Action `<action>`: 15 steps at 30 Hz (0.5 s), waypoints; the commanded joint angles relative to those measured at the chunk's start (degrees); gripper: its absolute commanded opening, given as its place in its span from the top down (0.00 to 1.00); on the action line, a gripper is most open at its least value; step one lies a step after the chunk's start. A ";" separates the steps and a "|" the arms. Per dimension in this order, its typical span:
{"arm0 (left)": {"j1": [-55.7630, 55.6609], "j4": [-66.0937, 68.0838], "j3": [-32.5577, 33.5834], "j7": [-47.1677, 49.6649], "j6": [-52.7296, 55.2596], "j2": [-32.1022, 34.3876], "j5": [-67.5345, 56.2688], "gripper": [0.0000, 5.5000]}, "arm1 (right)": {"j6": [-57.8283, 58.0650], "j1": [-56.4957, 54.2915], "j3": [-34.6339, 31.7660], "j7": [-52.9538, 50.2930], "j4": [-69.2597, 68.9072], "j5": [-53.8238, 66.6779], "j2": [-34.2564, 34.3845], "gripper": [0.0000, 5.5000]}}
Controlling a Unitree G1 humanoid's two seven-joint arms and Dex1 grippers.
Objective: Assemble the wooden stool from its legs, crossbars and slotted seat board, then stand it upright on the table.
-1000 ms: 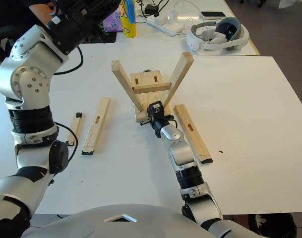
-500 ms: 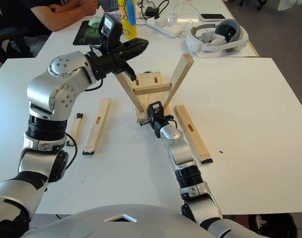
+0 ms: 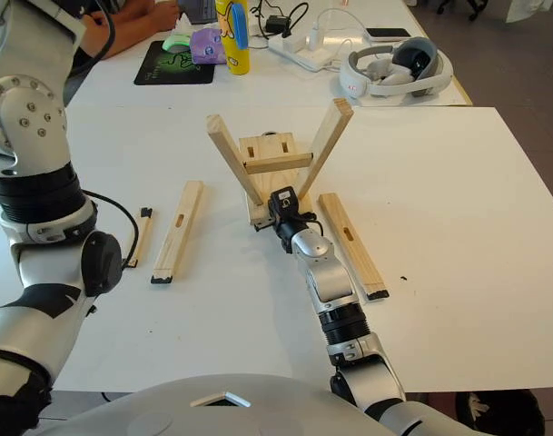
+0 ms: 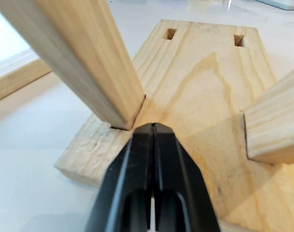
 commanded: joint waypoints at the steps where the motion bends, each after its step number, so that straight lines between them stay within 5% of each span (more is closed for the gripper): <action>1: 16.62 0.66 -15.94 -0.21 13.09 1.27 4.64 1.00 | 6.09 4.44 1.54 1.03 5.26 -0.64 -0.99 1.00; 15: 11.34 0.59 -3.26 13.09 -9.03 -3.50 14.58 1.00 | 0.44 4.54 1.18 2.65 0.45 0.88 -1.04 1.00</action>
